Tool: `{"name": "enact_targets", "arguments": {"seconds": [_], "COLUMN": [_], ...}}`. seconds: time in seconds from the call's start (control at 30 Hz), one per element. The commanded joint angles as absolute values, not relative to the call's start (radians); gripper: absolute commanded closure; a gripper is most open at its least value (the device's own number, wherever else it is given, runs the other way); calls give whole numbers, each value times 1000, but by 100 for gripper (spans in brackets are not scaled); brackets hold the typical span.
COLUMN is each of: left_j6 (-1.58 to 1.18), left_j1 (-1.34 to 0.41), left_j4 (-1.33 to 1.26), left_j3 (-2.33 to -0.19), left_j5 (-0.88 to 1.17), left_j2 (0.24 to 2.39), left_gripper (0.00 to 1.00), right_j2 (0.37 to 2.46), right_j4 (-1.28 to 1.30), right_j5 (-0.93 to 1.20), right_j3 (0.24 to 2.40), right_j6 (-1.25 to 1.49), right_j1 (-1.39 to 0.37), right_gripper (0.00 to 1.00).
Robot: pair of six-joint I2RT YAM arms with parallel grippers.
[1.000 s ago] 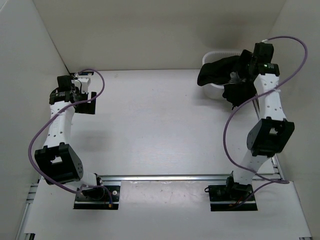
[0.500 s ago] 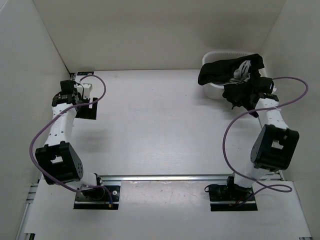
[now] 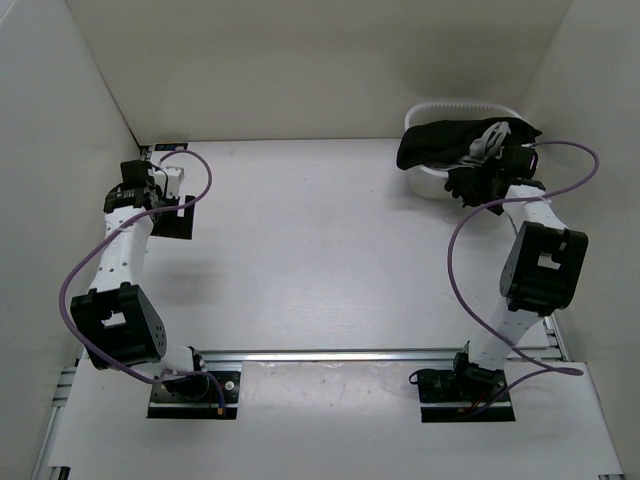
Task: Fold and stack the trousers
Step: Grab the trousers from the pile
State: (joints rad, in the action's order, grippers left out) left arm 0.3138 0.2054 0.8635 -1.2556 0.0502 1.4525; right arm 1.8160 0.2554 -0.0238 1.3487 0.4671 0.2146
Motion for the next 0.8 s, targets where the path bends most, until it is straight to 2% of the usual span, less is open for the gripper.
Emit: {"name": "enact_targets", "arguments": {"seconds": [0.0,0.1,0.13,0.4,0.53,0.6,0.73,0.77], "left_j6": [319,319,319,319,319,319,319,319], "left_j1": [201,201,201,201,201,201,201,201], "left_j4": [861,861,861,861,861,861,861,861], "left_j3": [-1276,-1267,-1267,-1276,-1276,-1289,-1321,-1337], "left_j5": [34,34,34,34,34,34,44,44], "left_j2": [1413,1413,1413,1413,1413,1422,1443,1443], "left_gripper": [0,0,0,0,0,0,0,0], "right_j2": [1810,1801,1801,1629,1548,1539,1615,1646], "right_j4": [147,156,188,189,244,280,319,301], "right_j5": [5,-11,-11,-34,-34,-52,10,62], "right_j3": [1405,1405,1420,1399,1500,1587,1958,2111], "right_j6": [466,466,444,410,397,384,362,362], "right_j1": [210,210,210,210,210,210,200,172], "right_gripper": [64,85,100,100,100,100,100,100]}}
